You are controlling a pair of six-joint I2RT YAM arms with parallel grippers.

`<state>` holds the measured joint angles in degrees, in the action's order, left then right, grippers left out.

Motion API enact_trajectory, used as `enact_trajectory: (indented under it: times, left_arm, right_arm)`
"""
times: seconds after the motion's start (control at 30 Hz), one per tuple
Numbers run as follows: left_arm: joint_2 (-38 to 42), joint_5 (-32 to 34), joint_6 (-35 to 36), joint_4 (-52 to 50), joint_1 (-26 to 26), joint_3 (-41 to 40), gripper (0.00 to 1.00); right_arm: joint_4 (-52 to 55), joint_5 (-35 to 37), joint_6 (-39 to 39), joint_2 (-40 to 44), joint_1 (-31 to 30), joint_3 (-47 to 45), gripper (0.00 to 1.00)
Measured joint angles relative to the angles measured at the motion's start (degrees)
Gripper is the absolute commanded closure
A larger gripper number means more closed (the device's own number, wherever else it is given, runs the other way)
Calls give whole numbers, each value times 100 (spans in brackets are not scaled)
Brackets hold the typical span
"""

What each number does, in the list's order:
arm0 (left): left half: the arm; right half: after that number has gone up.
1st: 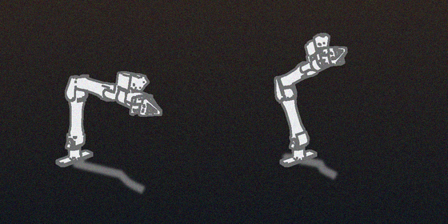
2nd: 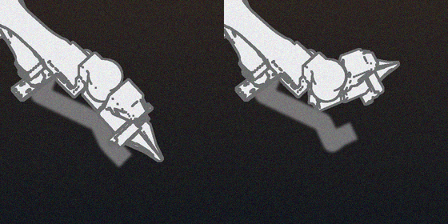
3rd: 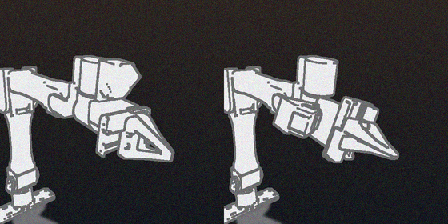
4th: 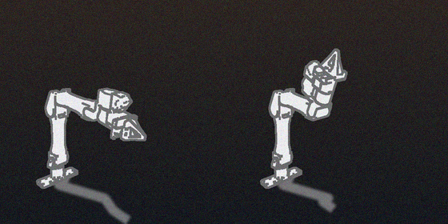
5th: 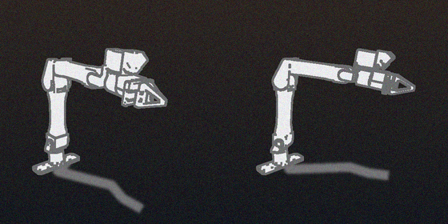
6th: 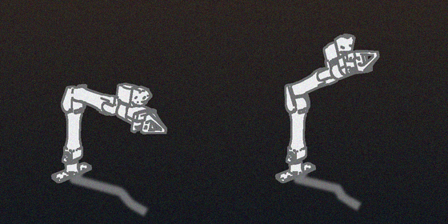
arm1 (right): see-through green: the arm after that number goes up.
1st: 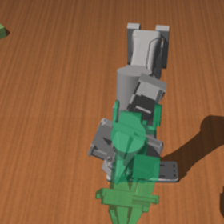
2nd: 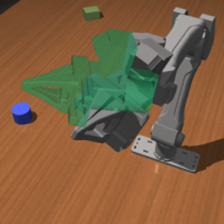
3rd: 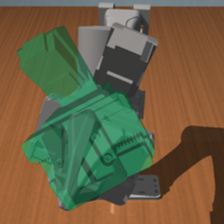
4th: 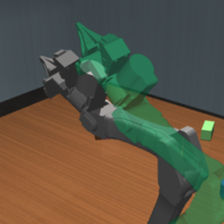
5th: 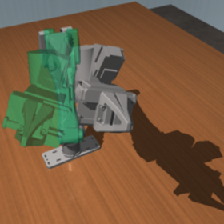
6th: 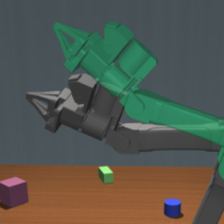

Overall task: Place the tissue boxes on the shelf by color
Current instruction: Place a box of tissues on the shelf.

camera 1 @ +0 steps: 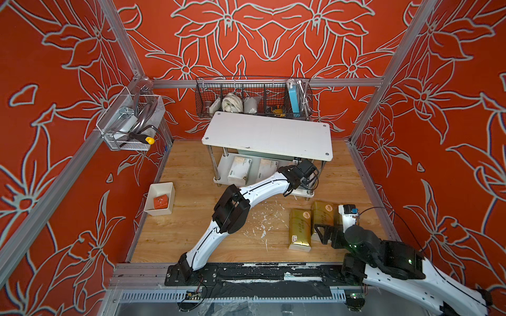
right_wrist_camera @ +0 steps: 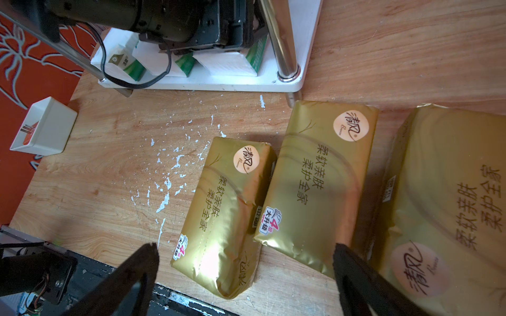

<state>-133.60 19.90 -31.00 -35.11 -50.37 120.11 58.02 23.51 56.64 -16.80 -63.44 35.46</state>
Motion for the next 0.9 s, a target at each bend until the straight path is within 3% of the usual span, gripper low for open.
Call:
enact_trajectory:
  times: [0.3, 0.9]
  left_arm:
    - [-166, 13, 35, 7, 52, 98, 1]
    - [-76, -155, 31, 48, 52, -79, 1]
  right_arm:
    - [17, 0, 37, 0, 0, 0, 1]
    - [33, 2, 85, 0, 0, 0, 1]
